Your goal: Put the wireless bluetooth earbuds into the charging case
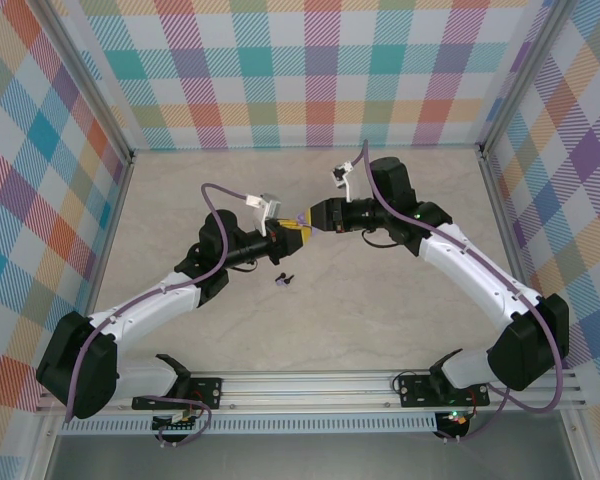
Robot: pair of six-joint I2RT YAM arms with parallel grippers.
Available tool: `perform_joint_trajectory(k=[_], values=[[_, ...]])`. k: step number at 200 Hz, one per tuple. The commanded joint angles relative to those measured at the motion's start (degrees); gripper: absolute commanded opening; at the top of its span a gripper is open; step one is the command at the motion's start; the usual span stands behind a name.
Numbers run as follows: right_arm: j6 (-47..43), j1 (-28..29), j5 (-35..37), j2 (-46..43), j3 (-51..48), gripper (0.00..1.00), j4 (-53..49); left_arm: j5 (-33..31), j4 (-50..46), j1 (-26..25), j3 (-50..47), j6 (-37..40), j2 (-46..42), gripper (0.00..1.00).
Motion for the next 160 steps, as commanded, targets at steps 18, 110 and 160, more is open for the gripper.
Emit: perform_joint_trajectory(k=[18,110,160], values=[[-1.39,0.47,-0.22,0.24,2.92,0.42,-2.55,0.59,0.65,-0.50,1.51,1.67,-1.70,0.11],[-6.23,0.91,3.96,-1.38,8.22,0.53,-11.64,-0.09,-3.08,-0.46,2.10,5.24,-2.90,0.09],[-8.69,1.26,4.96,-0.65,10.34,0.45,-17.37,-0.99,-4.41,-0.50,1.70,7.60,-4.75,0.08]])
